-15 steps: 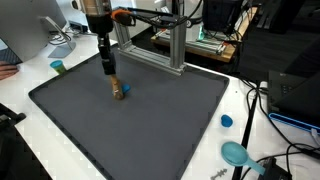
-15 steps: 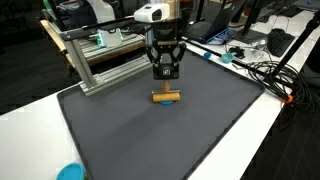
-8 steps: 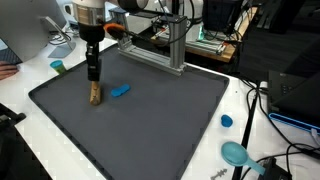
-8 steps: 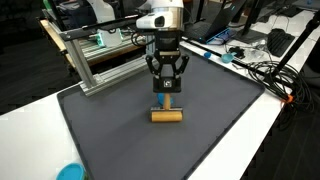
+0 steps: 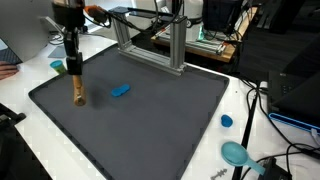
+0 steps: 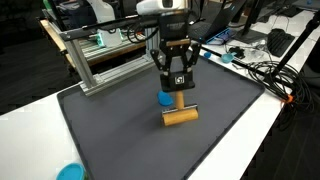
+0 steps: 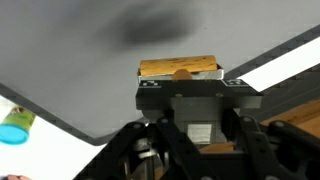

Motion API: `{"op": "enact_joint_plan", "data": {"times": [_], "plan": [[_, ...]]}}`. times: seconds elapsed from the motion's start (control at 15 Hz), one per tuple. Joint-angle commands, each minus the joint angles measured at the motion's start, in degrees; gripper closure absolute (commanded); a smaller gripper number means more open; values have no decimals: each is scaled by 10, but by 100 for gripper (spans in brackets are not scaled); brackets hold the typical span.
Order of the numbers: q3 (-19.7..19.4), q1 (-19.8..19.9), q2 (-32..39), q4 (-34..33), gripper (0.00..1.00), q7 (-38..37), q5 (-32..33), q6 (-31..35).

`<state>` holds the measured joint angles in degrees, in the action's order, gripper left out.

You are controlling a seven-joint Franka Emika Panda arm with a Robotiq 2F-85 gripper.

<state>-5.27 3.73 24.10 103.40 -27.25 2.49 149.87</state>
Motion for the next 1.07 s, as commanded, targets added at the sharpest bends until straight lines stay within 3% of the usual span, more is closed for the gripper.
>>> {"op": "enact_joint_plan", "data": {"times": [0.0,0.4,1.0], "plan": [[70,59,-41,-33,78,155,-58,-61],[76,47,-65,-23,78,362,-105,-134],[63,46,-57,-17,78,591,-30,-234]]}}
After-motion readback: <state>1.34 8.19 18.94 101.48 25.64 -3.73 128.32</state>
